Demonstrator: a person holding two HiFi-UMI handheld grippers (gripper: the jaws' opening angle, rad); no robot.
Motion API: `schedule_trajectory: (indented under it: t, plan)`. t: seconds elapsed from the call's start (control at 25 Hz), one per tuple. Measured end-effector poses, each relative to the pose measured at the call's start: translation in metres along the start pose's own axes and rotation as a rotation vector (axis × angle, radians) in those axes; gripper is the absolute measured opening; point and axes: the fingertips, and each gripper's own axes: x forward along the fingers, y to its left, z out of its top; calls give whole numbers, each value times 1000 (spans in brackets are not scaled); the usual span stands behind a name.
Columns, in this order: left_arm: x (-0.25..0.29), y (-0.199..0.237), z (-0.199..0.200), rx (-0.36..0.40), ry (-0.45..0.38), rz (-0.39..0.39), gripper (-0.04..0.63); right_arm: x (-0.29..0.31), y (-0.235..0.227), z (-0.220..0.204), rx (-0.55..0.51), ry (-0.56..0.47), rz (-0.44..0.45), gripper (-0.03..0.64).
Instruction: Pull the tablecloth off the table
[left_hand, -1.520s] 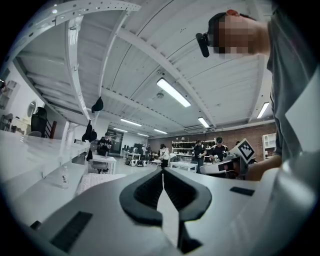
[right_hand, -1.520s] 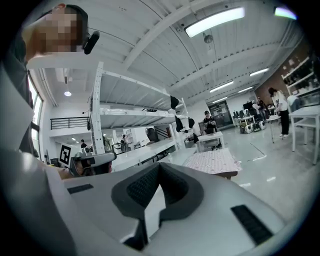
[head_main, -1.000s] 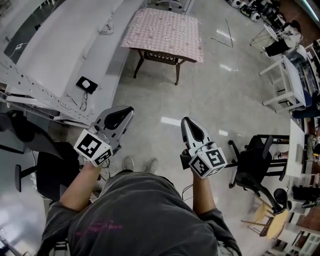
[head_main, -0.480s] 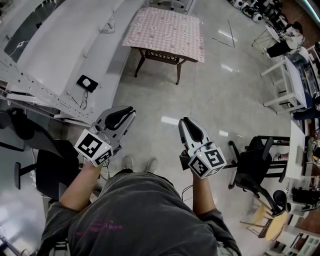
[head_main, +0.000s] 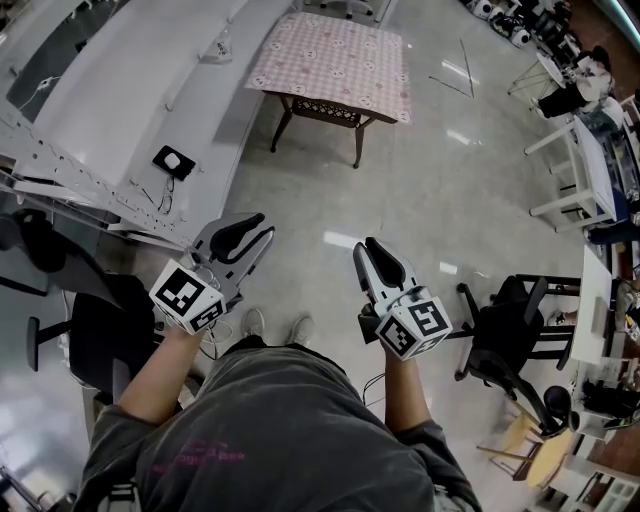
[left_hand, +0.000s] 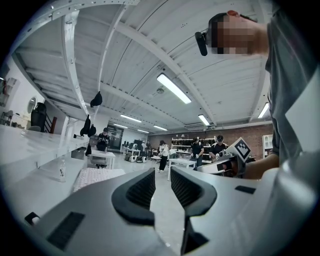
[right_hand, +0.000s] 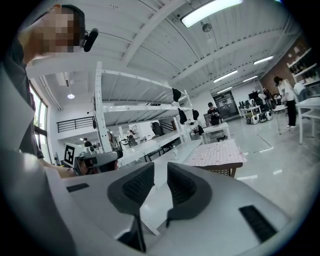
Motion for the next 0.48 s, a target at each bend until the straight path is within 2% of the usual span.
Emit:
schedule_trajectory:
  t: [0.48]
  plan:
    - [27,-31,-7,2,8,32,152,-25,-26,-4,1,36,73,103]
